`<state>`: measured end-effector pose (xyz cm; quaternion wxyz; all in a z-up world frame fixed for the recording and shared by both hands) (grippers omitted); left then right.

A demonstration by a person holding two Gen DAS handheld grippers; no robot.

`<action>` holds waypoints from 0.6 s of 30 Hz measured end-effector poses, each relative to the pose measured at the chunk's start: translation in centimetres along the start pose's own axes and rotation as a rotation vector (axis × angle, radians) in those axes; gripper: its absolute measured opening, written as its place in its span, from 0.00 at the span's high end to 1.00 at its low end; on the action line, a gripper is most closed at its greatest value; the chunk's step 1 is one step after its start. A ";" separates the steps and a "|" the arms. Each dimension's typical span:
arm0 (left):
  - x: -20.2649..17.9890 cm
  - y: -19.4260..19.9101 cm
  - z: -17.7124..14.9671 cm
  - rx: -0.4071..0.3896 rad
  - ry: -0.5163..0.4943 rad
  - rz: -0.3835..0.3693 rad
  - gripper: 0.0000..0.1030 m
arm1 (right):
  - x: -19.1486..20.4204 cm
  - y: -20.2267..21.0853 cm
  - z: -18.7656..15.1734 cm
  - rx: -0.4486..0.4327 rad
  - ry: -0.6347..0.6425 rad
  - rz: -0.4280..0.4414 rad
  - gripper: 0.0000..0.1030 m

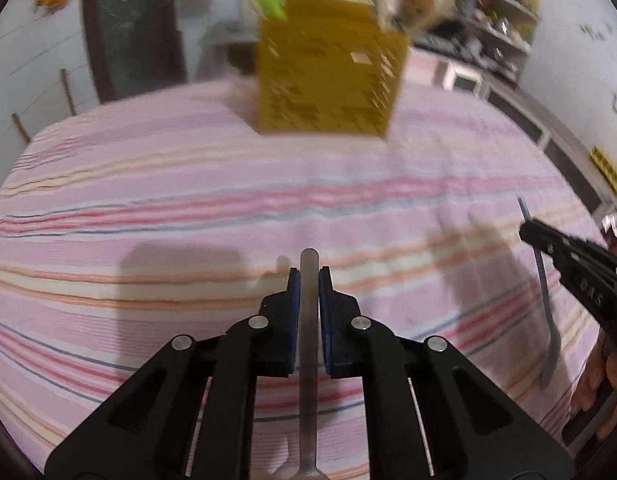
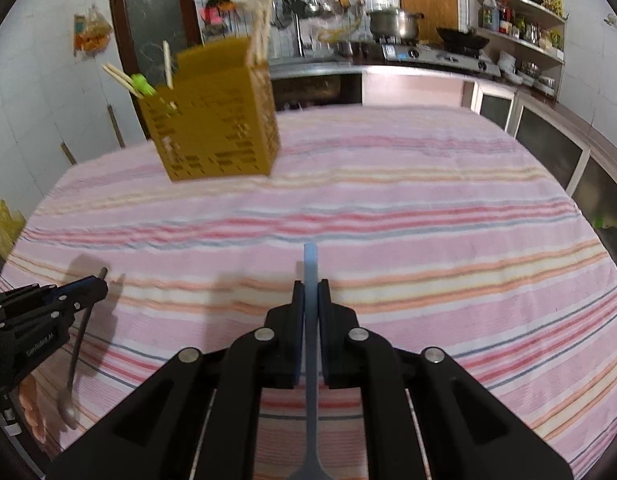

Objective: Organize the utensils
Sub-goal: 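Lift both spoons and carry them toward the yellow holder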

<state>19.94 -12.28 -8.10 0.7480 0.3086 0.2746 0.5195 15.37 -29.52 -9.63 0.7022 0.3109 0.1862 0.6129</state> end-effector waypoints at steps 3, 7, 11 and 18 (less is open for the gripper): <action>1.5 1.6 0.7 -0.063 0.040 0.027 0.92 | 1.1 1.1 0.9 -0.062 -0.008 0.023 0.93; 3.4 4.1 1.6 -0.164 0.062 0.082 0.92 | 2.5 2.6 2.2 -0.150 -0.001 0.034 0.93; 5.2 6.5 2.6 -0.254 0.099 0.110 0.92 | 3.6 3.9 3.4 -0.220 -0.001 0.050 0.93; 7.2 9.2 3.7 -0.346 0.143 0.123 0.92 | 4.7 5.4 5.0 -0.315 -0.009 0.066 0.93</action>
Point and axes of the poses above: each gripper's, at about its wrist camera, not at the fingertips, and y roughly against the way its jaws point, x to its left, z to its top, the point moved 7 cm from there along -y, roughly the way its jaws point, and after that the axes turned 1 degree about y, right-handed, at the moved point
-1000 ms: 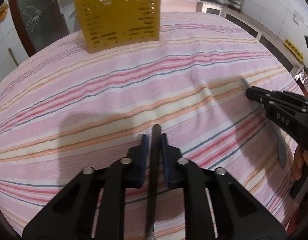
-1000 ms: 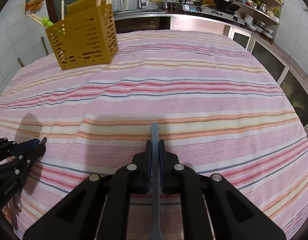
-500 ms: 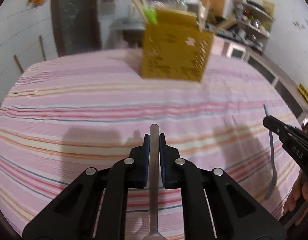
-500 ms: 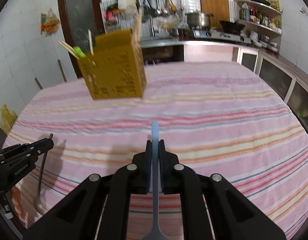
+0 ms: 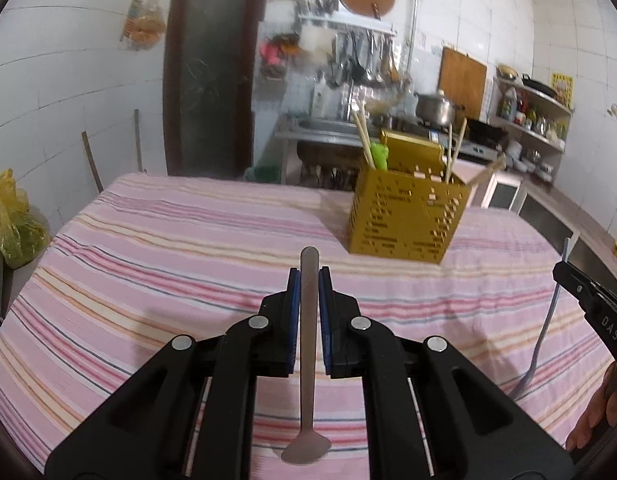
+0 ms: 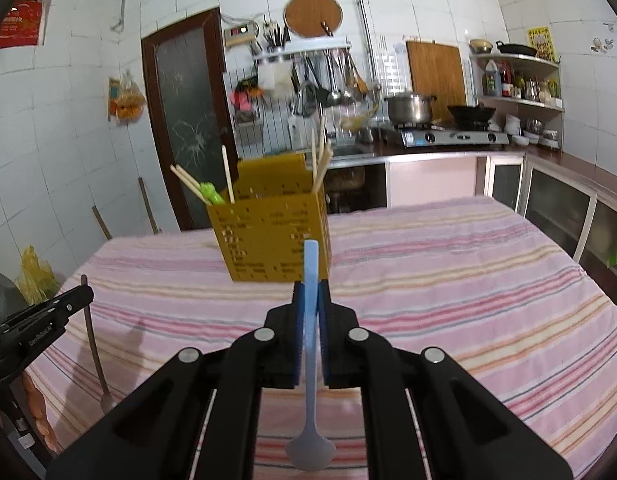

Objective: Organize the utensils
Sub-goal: 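Lift both spoons and carry them toward the yellow holder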

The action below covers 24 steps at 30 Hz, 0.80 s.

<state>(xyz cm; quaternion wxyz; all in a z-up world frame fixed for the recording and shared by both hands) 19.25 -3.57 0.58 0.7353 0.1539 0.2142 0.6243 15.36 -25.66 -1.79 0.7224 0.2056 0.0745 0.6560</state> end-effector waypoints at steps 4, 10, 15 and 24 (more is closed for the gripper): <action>0.5 0.7 0.8 -0.039 0.009 -0.002 0.93 | 0.4 0.0 0.8 -0.032 0.002 0.001 0.93; 0.7 1.3 2.0 -0.081 0.018 -0.008 0.98 | 0.7 -0.3 1.5 -0.065 0.004 0.002 0.93; 0.6 0.8 2.8 -0.101 0.020 -0.013 0.98 | 0.9 -0.4 2.1 -0.085 0.013 0.006 0.93; 0.8 -0.2 3.8 -0.113 0.022 -0.014 0.98 | 1.4 -1.6 3.1 -0.086 0.025 0.020 0.93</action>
Point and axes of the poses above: each gripper's, at about its wrist camera, not at the fingertips, and y roughly against the way its jaws point, x to its left, z to its top, the point moved 7 cm from there along -y, roughly the way its jaws point, and after that the axes turned 1 degree about y, right-handed, at the moved point
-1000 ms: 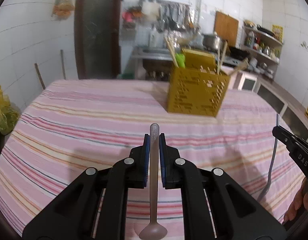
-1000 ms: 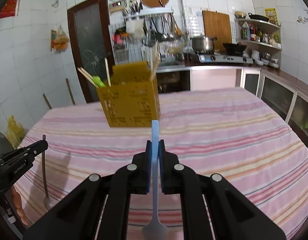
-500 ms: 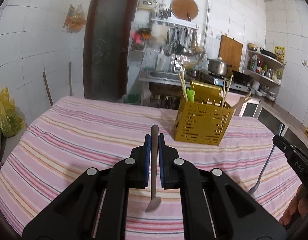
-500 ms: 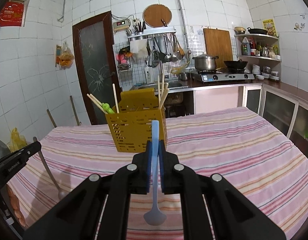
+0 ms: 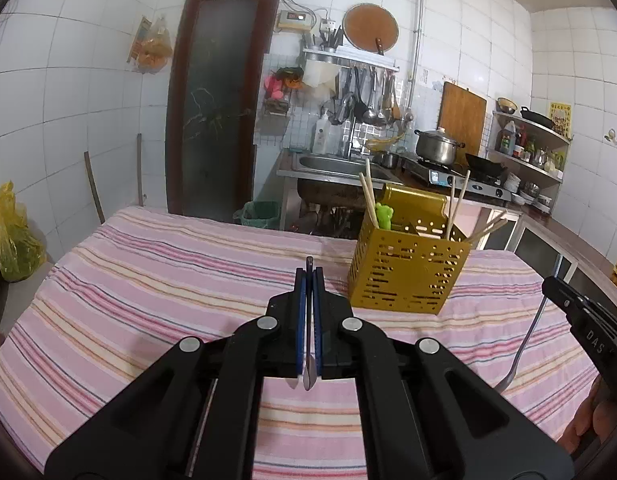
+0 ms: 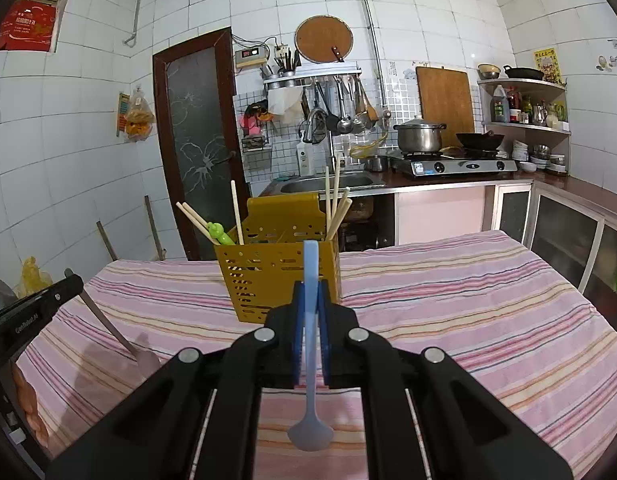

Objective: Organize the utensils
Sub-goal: 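Lift both spoons and carry them toward the yellow holder, then lower both spoons into the yellow holder and open both tools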

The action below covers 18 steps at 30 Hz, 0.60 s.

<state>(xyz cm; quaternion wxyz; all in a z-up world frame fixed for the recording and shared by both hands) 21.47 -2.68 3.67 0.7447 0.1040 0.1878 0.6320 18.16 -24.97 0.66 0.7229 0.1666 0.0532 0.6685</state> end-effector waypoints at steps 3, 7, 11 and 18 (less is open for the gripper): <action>0.0 -0.2 0.5 -0.007 0.004 -0.006 0.98 | 0.2 -0.4 0.1 0.000 -0.002 0.004 0.93; 0.1 0.1 1.5 -0.035 0.010 -0.024 0.98 | 0.1 -0.7 0.6 -0.010 -0.003 0.001 0.93; -0.2 0.4 2.6 -0.069 0.006 -0.050 0.98 | 0.3 -0.6 1.6 -0.030 0.003 0.000 0.93; -1.9 0.3 5.6 -0.122 -0.007 -0.102 0.98 | 0.2 -0.3 4.2 -0.089 -0.002 0.007 0.93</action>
Point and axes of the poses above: each gripper's, at about its wrist camera, not at the fingertips, and y roughly against the way its jaws point, x to its left, z to its top, the point moved 7 cm from there along -y, roughly the way its jaws point, and after that the axes turned 1 degree about y, right-handed, at the moved point
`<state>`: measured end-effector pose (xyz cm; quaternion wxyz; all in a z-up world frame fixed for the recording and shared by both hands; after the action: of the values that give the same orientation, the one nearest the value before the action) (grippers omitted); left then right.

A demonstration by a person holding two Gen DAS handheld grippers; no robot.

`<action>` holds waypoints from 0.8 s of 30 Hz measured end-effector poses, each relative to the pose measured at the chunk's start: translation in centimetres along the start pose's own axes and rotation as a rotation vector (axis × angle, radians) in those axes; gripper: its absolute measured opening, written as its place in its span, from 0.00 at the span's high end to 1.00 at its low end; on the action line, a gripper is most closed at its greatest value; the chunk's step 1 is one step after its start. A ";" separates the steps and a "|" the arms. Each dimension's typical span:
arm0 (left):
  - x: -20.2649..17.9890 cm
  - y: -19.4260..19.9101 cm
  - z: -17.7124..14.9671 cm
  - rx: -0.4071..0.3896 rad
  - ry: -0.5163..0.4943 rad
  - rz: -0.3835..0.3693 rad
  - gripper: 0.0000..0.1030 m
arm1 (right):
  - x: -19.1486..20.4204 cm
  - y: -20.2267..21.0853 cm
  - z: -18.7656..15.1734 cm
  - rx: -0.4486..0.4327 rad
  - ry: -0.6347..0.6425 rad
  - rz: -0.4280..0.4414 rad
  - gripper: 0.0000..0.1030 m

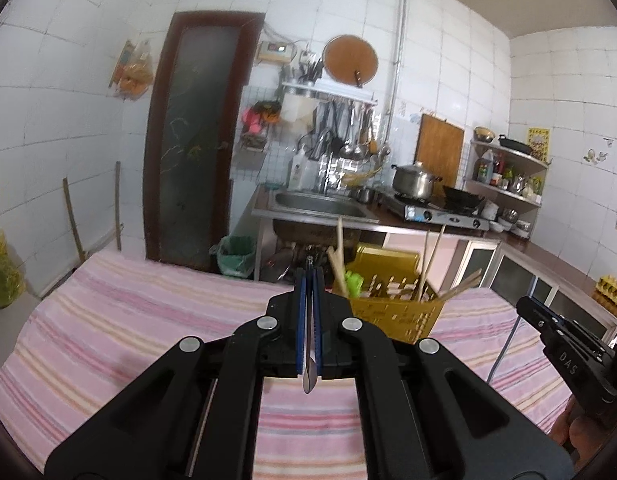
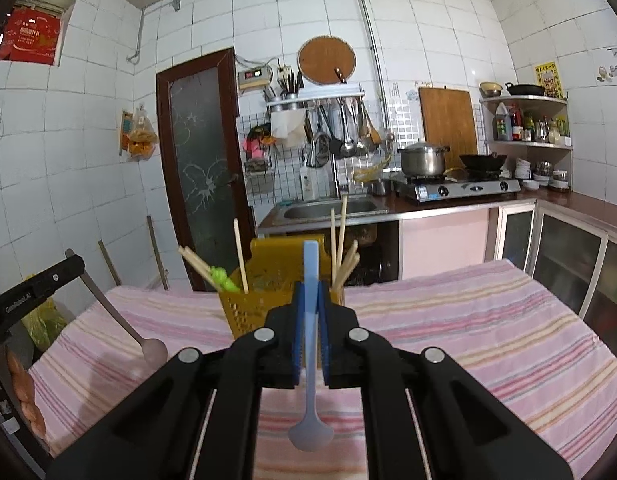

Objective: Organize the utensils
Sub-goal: 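Lower both spoons into the yellow holder and open both tools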

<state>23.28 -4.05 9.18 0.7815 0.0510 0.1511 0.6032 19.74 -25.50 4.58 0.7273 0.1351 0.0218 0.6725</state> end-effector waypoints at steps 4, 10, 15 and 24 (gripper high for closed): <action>-1.5 -0.7 2.9 -0.046 -0.009 -0.036 0.98 | -0.1 -0.6 3.1 -0.050 -0.019 0.012 0.93; -4.7 -1.3 8.9 -0.158 -0.003 -0.105 0.98 | 0.3 -2.3 8.7 -0.144 -0.011 0.017 0.93; -7.5 -4.5 11.0 -0.189 -0.030 -0.133 0.98 | 0.5 -5.6 11.5 -0.176 -0.025 0.017 0.93; -7.0 -15.3 5.6 -0.032 -0.056 -0.098 0.98 | -0.5 -13.9 9.1 -0.115 -0.028 -0.015 0.93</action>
<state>37.60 -14.26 11.70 0.8147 0.0479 0.1217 0.5650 35.15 -28.36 10.14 0.7391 0.1024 -0.0264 0.6652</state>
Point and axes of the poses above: each gripper's, at about its wrist camera, not at the fingertips, and y roughly against the way its jaws point, x to its left, z to its top, the point moved 7 cm from there along -y, roughly the way its jaws point, and after that the axes turned 1 degree about y, right-handed, at the moved point
